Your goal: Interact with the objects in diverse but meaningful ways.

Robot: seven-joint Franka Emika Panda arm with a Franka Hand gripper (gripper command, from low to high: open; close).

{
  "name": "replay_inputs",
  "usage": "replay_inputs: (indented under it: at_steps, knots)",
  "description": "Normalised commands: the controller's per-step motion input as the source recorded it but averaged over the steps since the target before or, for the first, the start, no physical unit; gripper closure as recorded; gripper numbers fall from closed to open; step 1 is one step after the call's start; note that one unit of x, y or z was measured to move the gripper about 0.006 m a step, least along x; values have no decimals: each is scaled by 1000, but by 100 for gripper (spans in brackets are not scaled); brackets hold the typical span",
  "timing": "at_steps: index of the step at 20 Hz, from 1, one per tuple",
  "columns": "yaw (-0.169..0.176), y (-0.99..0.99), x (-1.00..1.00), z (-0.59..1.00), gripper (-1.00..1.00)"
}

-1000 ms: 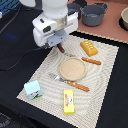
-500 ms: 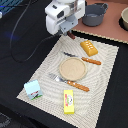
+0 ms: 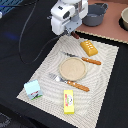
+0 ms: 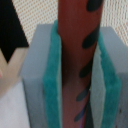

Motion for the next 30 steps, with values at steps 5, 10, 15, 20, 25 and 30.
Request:
replay_inputs:
  at_steps: [5, 10, 15, 20, 25, 30]
  knots:
    - [28, -3, -13, -311, 100]
    - [42, 65, -2, -242, -100]
    - [44, 92, 0, -118, -100]
    - [36, 187, -47, 237, -100]
    - [11, 206, -137, 739, -100]
    - [-23, 132, -41, 925, -100]
